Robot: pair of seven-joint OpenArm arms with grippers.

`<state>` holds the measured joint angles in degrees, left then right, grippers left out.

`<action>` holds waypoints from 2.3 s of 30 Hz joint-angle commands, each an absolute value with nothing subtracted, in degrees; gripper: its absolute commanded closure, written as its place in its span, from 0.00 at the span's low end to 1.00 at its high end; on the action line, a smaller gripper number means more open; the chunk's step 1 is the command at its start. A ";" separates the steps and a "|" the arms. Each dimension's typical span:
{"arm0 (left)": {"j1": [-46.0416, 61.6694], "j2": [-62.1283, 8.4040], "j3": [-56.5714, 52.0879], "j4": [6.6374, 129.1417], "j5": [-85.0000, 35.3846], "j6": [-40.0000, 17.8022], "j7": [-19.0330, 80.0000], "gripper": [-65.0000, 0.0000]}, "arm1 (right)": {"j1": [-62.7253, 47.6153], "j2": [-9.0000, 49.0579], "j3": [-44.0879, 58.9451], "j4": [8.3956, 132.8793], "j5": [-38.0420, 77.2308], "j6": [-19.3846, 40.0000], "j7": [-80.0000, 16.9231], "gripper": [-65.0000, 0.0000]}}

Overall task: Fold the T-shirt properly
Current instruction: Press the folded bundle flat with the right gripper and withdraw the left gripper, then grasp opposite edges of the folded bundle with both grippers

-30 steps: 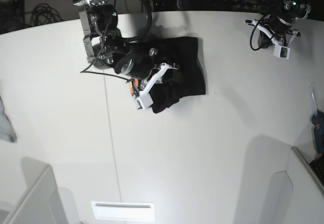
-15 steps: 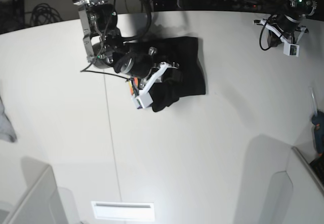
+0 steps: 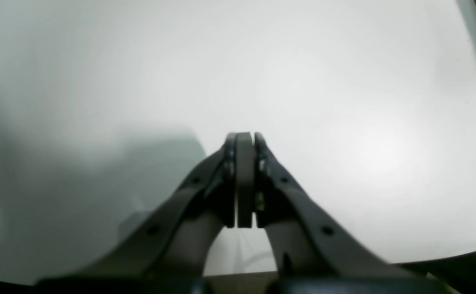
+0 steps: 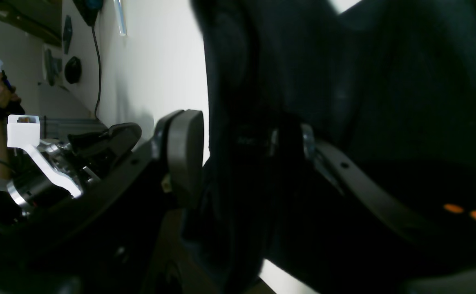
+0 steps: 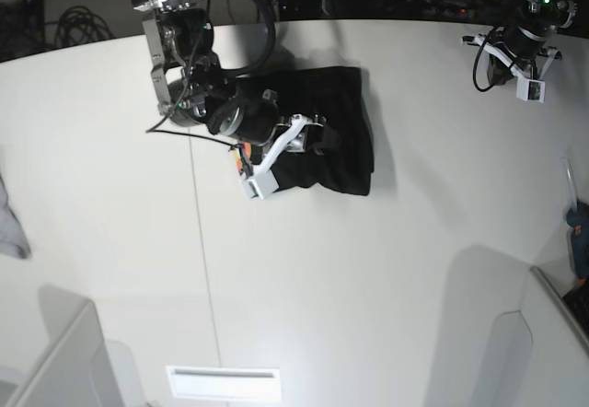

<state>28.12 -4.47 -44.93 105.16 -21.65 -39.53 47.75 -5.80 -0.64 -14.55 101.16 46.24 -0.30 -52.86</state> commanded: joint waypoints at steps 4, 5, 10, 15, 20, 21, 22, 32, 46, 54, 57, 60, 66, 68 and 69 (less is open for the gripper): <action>28.44 -5.14 -45.32 105.98 -22.37 -40.00 46.81 1.00 | -3.47 -1.01 -18.42 102.02 42.95 0.04 -52.09 0.56; 28.44 -5.14 -45.32 105.98 -22.37 -40.00 46.81 1.00 | -3.30 -1.19 -19.47 101.93 41.89 0.04 -52.09 0.56; 28.44 -5.23 -45.32 105.98 -22.37 -40.00 46.81 1.00 | -1.63 -1.63 -24.04 97.71 39.69 0.04 -51.91 0.56; 29.14 -6.46 -45.32 105.98 -22.37 -40.00 46.81 1.00 | 1.54 -1.89 -28.62 93.05 39.60 0.04 -51.74 0.56; 29.14 -6.64 -45.32 105.98 -22.46 -40.00 46.81 1.00 | 5.32 -3.21 -35.21 92.70 39.52 -0.04 -51.74 0.56; 29.14 -6.64 -45.32 105.98 -22.46 -40.00 46.81 1.00 | 5.93 -3.91 -35.91 92.62 39.43 -0.04 -52.00 0.56; 29.14 -6.64 -45.32 106.07 -22.46 -40.00 46.81 1.00 | 6.37 -4.35 -36.62 92.35 39.43 -0.04 -52.09 0.56; 29.23 -6.29 -44.70 106.95 -22.81 -40.00 46.81 1.00 | 7.43 -0.48 -39.16 98.77 39.52 -3.21 -50.86 0.58; 25.71 -8.04 -45.05 107.30 -40.22 -40.00 57.19 0.93 | -6.29 8.04 -25.54 107.12 39.69 -5.23 -46.81 1.00; 25.63 -7.78 -42.86 107.30 -40.40 -40.00 57.45 0.32 | -6.81 8.57 -25.19 107.47 39.96 -5.23 -46.02 1.00; 25.63 -7.78 -40.84 107.30 -40.40 -40.00 57.45 0.27 | -6.81 8.57 -25.19 107.47 39.96 -5.23 -46.02 1.00; 25.36 -7.69 -38.55 107.30 -40.40 -40.00 57.45 0.27 | -6.81 8.57 -25.10 107.47 39.87 -5.23 -46.02 1.00; 23.69 -5.14 -37.23 107.03 -40.40 -40.00 57.63 0.27 | -6.90 8.66 -25.01 107.47 39.69 -5.32 -45.93 1.00; 22.73 -3.65 -37.23 106.59 -40.13 -40.00 57.63 0.27 | -7.08 9.10 -25.01 107.47 39.52 -5.41 -45.93 1.00; 22.46 -3.03 -37.23 106.15 -40.04 -40.00 57.63 0.27 | -7.16 9.45 -24.48 107.47 39.52 -5.49 -45.85 1.00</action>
<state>22.57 -2.79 -37.19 105.38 -39.09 -39.48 58.50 -7.62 9.23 -24.93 106.19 38.98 -5.61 -46.70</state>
